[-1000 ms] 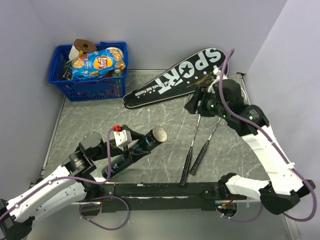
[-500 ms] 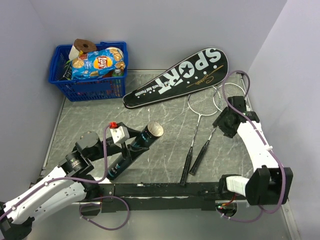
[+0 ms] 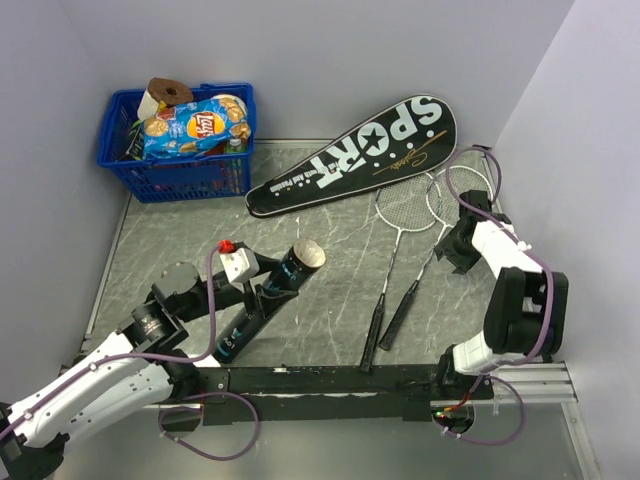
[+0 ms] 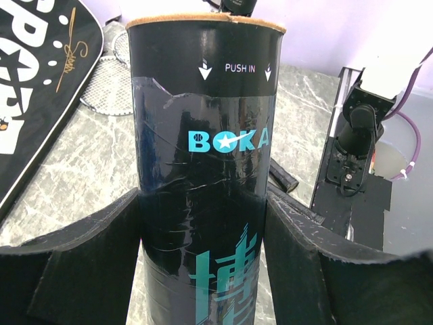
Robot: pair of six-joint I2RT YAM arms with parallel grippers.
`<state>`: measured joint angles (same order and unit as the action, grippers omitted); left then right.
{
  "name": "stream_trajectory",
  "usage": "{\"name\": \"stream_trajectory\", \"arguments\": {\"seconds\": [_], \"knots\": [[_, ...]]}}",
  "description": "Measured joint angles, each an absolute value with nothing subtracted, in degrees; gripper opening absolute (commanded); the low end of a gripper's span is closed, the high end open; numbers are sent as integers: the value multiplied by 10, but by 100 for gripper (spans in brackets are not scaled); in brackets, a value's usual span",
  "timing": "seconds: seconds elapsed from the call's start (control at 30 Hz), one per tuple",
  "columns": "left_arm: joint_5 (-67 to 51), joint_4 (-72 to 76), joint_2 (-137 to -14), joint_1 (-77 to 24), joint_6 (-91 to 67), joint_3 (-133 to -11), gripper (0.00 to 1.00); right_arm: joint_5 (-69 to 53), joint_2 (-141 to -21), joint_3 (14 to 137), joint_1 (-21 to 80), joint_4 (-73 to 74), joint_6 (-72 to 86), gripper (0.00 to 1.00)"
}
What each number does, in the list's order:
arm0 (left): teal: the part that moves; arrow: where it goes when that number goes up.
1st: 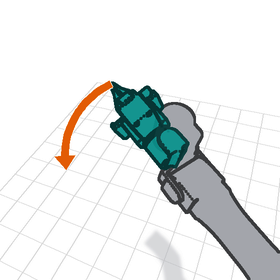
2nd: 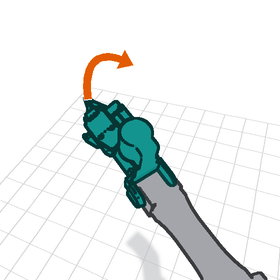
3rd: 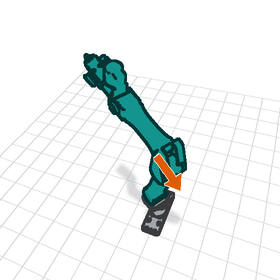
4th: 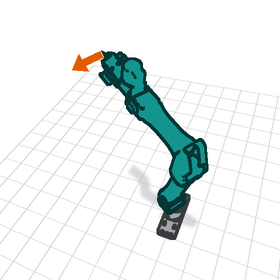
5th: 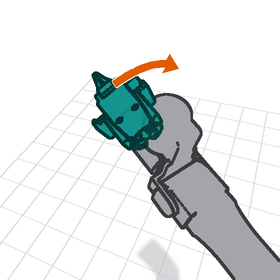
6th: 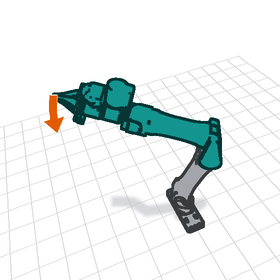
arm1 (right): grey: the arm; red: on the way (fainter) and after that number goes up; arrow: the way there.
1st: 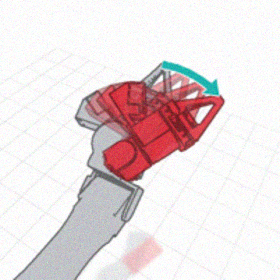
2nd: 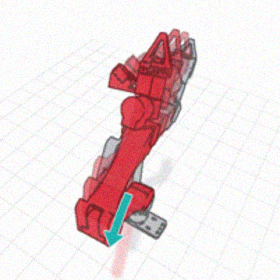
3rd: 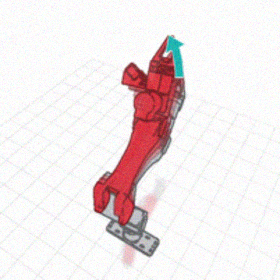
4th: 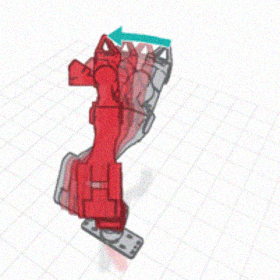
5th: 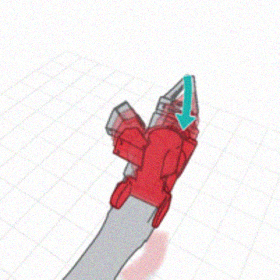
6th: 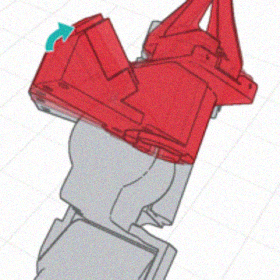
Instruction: Pack up the badminton gear
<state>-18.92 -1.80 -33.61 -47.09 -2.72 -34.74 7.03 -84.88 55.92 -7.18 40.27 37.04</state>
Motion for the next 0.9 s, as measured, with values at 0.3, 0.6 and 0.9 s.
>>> {"name": "stream_trajectory", "arguments": {"seconds": [0.3, 0.6, 0.9], "knots": [[-181, -18, -342, -471, -27, -347, 1, 82, -915, 562, -83, 382, 370, 55], [-174, -18, -353, -471, -27, -348, 1, 95, -941, 562, -88, 368, 362, 42], [-166, -18, -359, -471, -27, -348, 1, 97, -963, 563, -90, 357, 359, 16]]}}
